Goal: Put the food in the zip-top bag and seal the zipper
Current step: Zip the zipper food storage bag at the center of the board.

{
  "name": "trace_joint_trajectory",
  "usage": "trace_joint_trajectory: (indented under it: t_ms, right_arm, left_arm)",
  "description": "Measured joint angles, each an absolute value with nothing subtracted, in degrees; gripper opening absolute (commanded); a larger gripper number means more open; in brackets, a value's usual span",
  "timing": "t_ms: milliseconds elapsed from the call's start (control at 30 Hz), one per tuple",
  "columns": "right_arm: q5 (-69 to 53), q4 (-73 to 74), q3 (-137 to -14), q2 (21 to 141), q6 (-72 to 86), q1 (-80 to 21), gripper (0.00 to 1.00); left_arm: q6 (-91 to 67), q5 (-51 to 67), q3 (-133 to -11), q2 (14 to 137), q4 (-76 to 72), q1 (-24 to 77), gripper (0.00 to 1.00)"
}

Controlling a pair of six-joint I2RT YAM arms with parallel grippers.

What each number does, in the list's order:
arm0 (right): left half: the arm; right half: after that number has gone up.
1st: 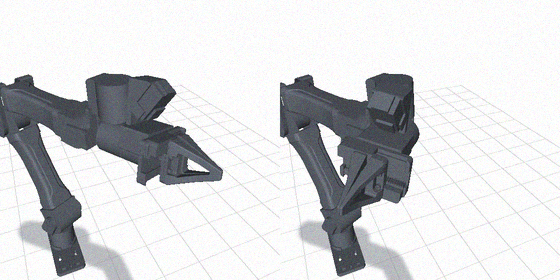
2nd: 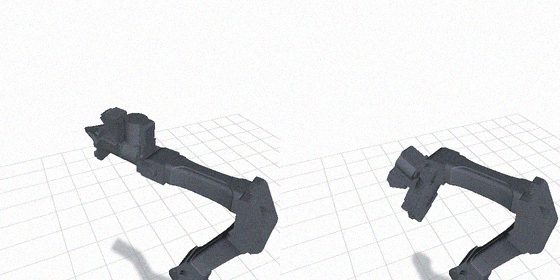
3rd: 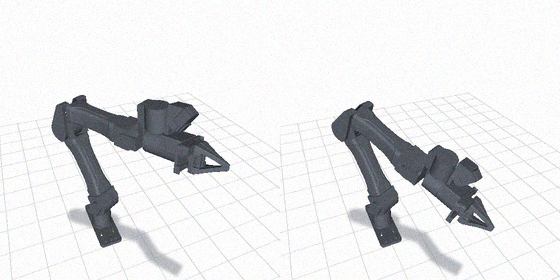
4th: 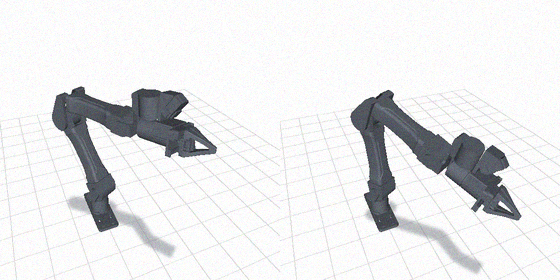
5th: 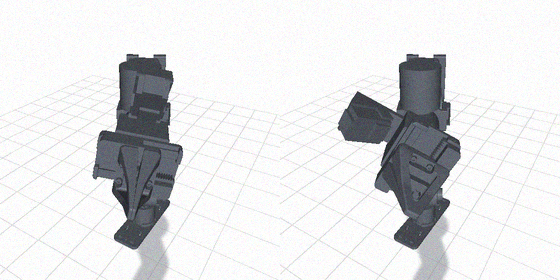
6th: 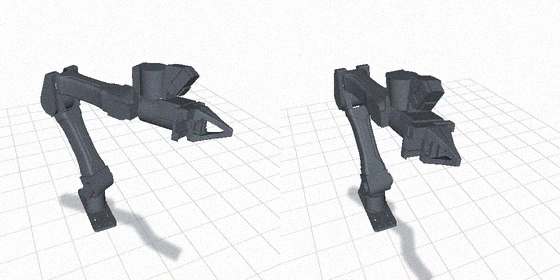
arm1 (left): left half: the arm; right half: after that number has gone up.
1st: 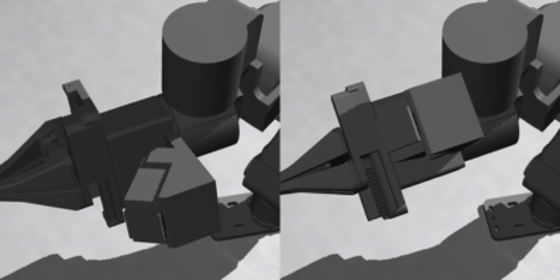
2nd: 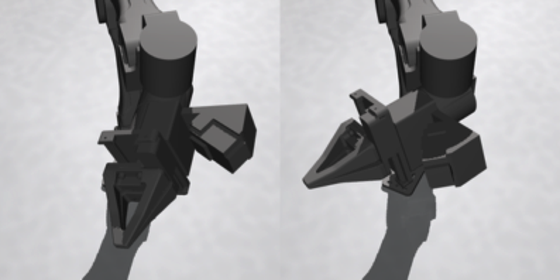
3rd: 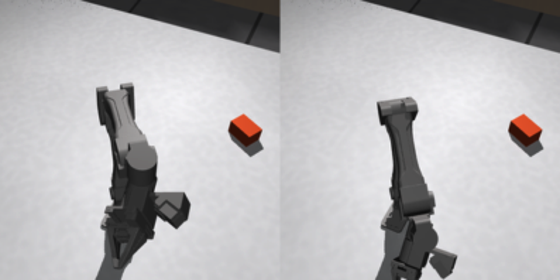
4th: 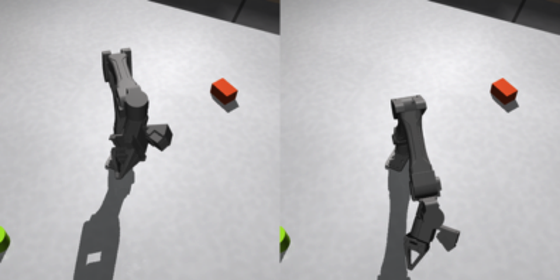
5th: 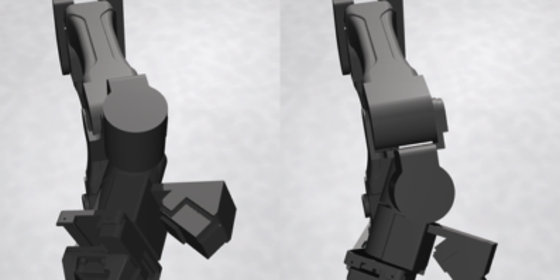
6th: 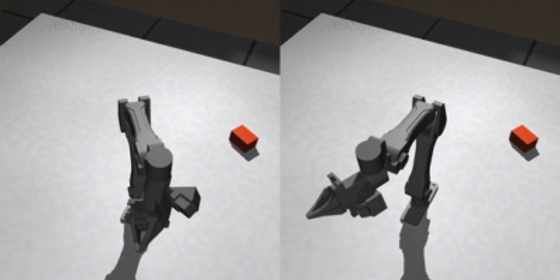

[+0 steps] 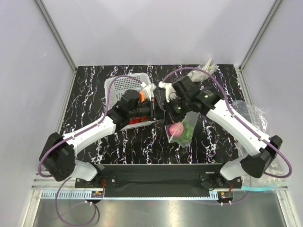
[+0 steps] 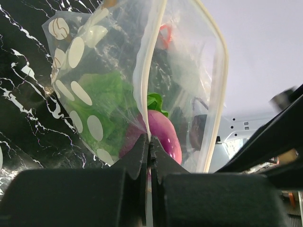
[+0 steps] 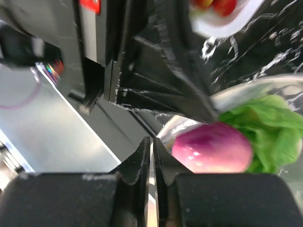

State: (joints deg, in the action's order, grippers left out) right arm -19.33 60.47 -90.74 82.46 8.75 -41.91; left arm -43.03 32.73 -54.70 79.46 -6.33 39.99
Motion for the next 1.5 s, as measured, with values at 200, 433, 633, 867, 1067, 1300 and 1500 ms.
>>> trace_joint_trajectory:
  t_ms: [200,433,633,867,1067,1300,1500]
  right_arm:
    - [-15.9,63.3,-89.5,84.2,7.1,-45.6,0.11]
    - [-12.6,65.6,-86.4,82.4,6.8,-46.5,0.11]
    - [-10.3,66.5,-85.1,82.3,6.8,-50.2,0.09]
    - [-1.2,66.3,-84.8,82.5,7.2,-51.3,0.06]
    - [11.5,64.6,-84.7,81.7,7.8,-51.3,0.03]
    - [13.6,60.9,-83.3,77.4,7.3,-51.3,0.08]
    - [3.7,60.6,-81.1,77.1,6.3,-51.3,0.08]
  left_arm:
    - [-42.2,32.8,-55.2,79.4,-5.6,40.0,0.00]
    - [-41.4,32.8,-56.2,79.4,-5.1,40.0,0.00]
    - [-40.8,32.8,-57.0,79.5,-4.2,40.0,0.00]
    - [-40.4,32.8,-57.0,79.5,-3.9,40.0,0.00]
    - [-40.3,32.8,-57.0,79.8,-4.0,40.0,0.00]
    - [-40.4,33.1,-57.0,80.5,-4.4,39.9,0.00]
    - [-40.4,33.3,-57.0,80.8,-4.5,39.7,0.00]
